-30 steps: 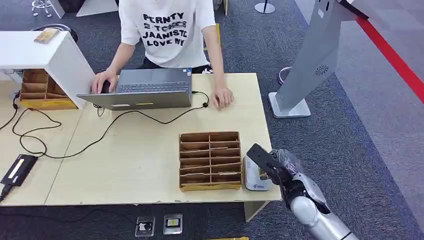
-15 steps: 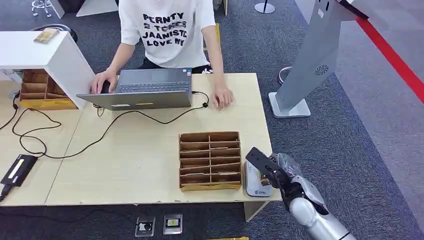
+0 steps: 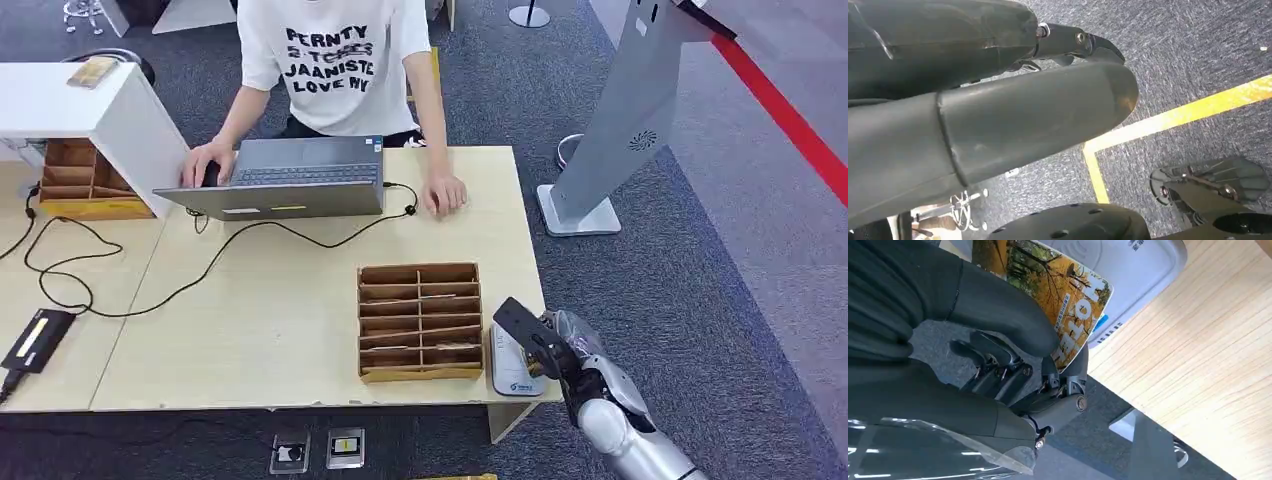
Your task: Pass the card to the sensor for recognition and then transmit it.
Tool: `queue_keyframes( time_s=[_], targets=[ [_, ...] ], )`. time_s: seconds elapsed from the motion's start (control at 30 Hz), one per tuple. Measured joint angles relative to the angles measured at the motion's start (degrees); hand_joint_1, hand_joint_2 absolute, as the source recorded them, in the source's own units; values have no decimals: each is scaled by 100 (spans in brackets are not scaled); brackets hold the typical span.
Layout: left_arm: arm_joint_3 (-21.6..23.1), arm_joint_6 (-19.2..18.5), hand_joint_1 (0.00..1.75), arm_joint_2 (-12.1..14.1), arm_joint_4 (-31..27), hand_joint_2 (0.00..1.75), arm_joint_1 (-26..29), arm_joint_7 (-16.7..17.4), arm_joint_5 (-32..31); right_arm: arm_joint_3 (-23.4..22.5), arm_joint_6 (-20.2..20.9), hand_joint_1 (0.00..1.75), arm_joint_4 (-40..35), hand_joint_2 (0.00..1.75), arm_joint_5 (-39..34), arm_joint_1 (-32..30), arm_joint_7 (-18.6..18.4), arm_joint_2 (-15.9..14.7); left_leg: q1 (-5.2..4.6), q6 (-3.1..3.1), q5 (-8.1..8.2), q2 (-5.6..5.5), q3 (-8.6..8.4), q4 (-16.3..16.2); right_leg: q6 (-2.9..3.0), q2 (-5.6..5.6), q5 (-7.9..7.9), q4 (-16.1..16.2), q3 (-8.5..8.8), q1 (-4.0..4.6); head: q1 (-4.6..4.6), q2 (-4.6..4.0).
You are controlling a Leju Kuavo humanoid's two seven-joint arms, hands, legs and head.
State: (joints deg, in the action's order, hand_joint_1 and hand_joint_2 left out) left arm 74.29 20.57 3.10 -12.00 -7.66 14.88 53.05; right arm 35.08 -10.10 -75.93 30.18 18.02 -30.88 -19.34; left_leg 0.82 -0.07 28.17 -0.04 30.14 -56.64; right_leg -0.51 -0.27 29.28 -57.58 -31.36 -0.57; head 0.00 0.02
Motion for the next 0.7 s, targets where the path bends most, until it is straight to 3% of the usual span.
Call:
queue_keyframes(
  time_s=[0.4,0.7],
  targets=[
    [0,-44,0,0,0,0,-1,-2,-4,-7,-89,175,-240,175,11,-110,-7,0,0,0,0,1,-2,0,-1,1,-1,0,1,0,0,0],
    [0,-59,0,0,0,0,-1,-9,-44,-168,-194,175,-1003,175,157,-241,-223,-76,-1,0,0,1,-1,0,-1,2,-1,0,1,-1,2,0]
  ],
)
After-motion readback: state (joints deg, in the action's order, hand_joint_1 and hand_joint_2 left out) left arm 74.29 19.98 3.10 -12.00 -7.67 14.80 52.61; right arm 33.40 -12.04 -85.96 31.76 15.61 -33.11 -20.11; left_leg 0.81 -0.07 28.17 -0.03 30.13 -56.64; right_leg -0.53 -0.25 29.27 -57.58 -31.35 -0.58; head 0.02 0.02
